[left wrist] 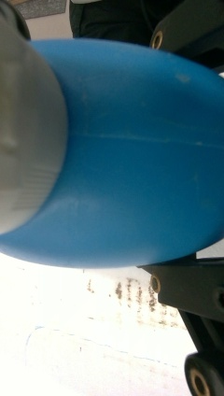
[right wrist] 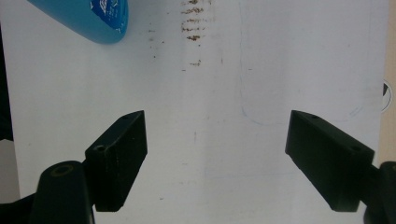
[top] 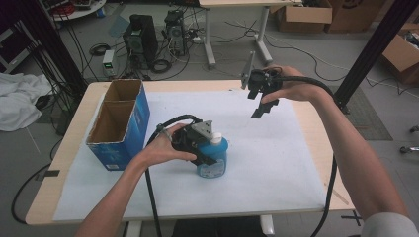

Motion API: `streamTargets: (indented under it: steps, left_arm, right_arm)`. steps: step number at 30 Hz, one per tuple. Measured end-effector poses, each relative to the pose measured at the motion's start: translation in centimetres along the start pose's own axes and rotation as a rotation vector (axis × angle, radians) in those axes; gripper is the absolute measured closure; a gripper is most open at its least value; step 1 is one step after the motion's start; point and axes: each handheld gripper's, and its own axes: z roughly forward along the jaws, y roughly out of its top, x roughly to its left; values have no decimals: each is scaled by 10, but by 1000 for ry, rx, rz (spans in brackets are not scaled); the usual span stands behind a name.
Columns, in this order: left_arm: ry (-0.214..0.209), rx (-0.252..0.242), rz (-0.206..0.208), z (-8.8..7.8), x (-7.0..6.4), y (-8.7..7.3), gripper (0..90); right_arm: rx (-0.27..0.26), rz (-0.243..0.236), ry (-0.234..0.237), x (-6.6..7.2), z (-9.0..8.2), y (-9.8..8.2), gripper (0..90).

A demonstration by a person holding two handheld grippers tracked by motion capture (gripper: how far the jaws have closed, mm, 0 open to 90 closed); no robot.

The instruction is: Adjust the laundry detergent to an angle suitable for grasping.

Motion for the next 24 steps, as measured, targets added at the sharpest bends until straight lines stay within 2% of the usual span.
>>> streamTargets:
  steps: [9, 24]
  left_arm:
    - [-10, -3, -5, 0, 0, 0, 417]
    - [-14, 13, -17, 0, 0, -2, 288]
  right_arm:
    - [4, 2, 0, 0, 0, 0, 208]
    - [10, 2, 6, 1, 1, 1, 208]
